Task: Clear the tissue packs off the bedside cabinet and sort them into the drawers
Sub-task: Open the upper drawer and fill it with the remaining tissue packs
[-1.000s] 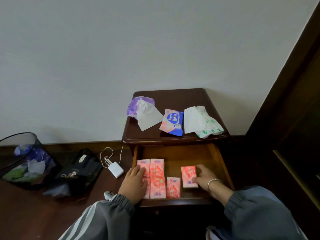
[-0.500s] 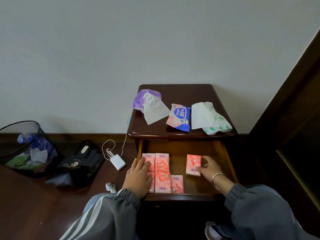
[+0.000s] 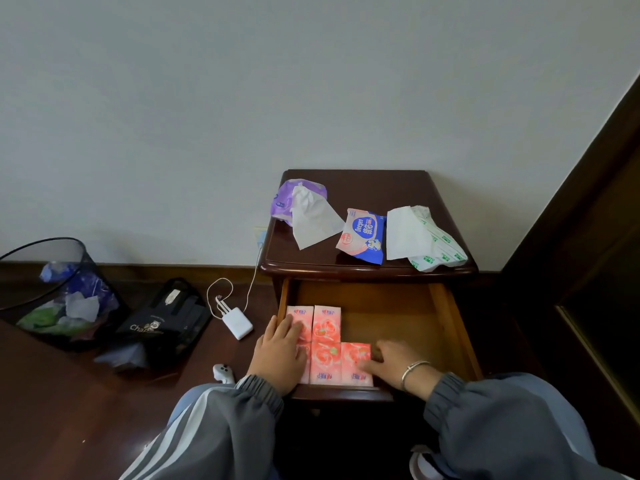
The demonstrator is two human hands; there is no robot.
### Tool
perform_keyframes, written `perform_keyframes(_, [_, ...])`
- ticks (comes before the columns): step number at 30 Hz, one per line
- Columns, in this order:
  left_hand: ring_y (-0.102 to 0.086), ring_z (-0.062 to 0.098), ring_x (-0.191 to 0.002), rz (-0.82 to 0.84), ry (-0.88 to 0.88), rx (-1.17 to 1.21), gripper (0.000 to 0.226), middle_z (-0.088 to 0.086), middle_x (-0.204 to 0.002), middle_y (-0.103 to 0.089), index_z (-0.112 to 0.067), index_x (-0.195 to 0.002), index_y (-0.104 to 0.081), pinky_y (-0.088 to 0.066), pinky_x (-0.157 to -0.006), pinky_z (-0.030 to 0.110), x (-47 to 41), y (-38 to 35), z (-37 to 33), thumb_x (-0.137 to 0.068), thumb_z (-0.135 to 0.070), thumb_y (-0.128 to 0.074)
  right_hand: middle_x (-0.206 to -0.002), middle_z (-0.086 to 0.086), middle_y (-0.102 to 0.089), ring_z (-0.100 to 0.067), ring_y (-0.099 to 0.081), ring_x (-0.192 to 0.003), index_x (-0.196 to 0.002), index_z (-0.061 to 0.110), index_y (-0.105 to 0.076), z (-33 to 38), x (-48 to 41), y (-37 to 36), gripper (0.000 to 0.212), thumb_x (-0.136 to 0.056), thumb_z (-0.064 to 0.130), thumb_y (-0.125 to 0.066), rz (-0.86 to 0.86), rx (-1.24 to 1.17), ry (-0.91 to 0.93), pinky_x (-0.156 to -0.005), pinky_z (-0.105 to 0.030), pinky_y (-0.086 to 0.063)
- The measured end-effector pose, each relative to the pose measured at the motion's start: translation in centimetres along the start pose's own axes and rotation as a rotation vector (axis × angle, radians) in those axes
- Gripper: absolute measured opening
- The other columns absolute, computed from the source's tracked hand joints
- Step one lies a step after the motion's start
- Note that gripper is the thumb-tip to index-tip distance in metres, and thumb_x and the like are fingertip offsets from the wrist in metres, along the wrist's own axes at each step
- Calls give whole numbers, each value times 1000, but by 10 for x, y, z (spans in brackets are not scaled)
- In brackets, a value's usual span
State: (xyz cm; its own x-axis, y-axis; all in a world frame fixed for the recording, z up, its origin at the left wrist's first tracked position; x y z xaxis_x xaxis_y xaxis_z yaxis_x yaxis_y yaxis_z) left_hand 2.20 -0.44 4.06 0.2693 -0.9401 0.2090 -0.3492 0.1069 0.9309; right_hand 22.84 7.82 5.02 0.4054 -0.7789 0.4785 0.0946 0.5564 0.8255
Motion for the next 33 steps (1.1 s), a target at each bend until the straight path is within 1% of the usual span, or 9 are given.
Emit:
perform_keyframes(3, [-4, 21, -149, -62, -16, 71, 55, -6, -160, -15, -27, -150, -25, -17, -120, 42, -1, 8, 2, -97, -38, -39, -136, -3, -52, -20, -51, -122, -134, 18, -47, -7, 5, 26, 64, -87, 62, -43, -137, 2, 8, -94, -30, -43])
perform_keyframes(7, [-39, 19, -135, -404, -84, 241, 45, 2, -144, -47, -16, -138, -48, -30, -113, 32, -16, 48, -1, -95, -28, -51, -113, -2, -66, -21, -58, -103, -113, 20, -62, -19, 4, 92, 35, -87, 42, -56, -692, -144, 115, -86, -33, -49])
perform_keyframes(10, [-51, 25, -121, -591, -74, 325, 38, 10, -129, -58, -7, -129, -55, -39, -104, 36, -47, 96, -3, -93, -21, -55, -122, -11, -58, -33, -50, -110, -119, 16, -57, -40, -22, 145, 36, -87, 32, -57, -974, -100, 26, -92, -42, -42])
perform_keyframes(15, [-48, 25, -124, -640, 101, 577, 45, 11, -135, -48, -8, -134, -47, -40, -105, 38, -115, 148, -2, -94, -29, -53, -136, -21, -46, -40, -45, -123, -136, 8, -40, -77, -81, 183, 52, -90, 30, -51, -744, -468, -354, -102, -47, -38])
perform_keyframes(20, [-47, 31, -128, -490, 273, 691, 55, 16, -139, -47, -2, -136, -44, -39, -106, 39, -191, 161, 0, -91, -32, -57, -112, -20, -65, -37, -61, -99, -112, 6, -62, -99, -95, 189, 38, -78, 21, -65, -582, -447, -420, -83, -38, -49])
perform_keyframes(22, [-51, 36, -124, -399, 360, 752, 49, 20, -123, -57, 5, -122, -53, -42, -101, 42, -216, 154, 4, -88, -29, -61, -114, -16, -66, -34, -61, -100, -111, 9, -67, -104, -95, 187, 38, -76, 25, -71, -590, -397, -420, -84, -34, -49])
perform_keyframes(27, [-60, 30, -79, -393, 426, 925, 20, 21, -80, -60, 9, -83, -64, -52, -75, 41, -238, 140, 12, -78, -10, -68, -79, -9, -71, -29, -63, -78, -56, 19, -63, -112, -97, 178, 24, -76, 28, -72, -651, -388, -396, -72, -33, -51])
perform_keyframes(30, [-49, 22, -62, -506, 447, 1099, 17, 8, -62, -52, -6, -66, -56, -44, -54, 22, -230, 146, 18, -82, -3, -63, -86, -8, -69, -26, -61, -79, -71, 16, -64, -122, -94, 169, 12, -77, 25, -70, -785, -684, -381, -68, -30, -47])
perform_keyframes(33, [-49, 21, -71, -657, 468, 1291, 9, 7, -74, -53, -7, -82, -57, -42, -56, 27, -207, 164, 23, -90, -9, -58, -97, -11, -68, -23, -62, -81, -93, 9, -64, -130, -80, 165, 17, -82, 22, -67, -916, -1062, -310, -68, -29, -48])
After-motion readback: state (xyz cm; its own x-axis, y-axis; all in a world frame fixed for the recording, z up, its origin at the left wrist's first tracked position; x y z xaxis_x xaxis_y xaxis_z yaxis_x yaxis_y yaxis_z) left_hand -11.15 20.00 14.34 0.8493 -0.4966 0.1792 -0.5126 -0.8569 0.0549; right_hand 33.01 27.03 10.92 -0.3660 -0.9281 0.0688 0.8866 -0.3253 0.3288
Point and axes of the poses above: each hand's wrist, its own x-axis away from the middle knuckle, its own y-axis out of the back of the hand, z = x × y, the point moved 2 cm from there along -x, towards the middle knuckle
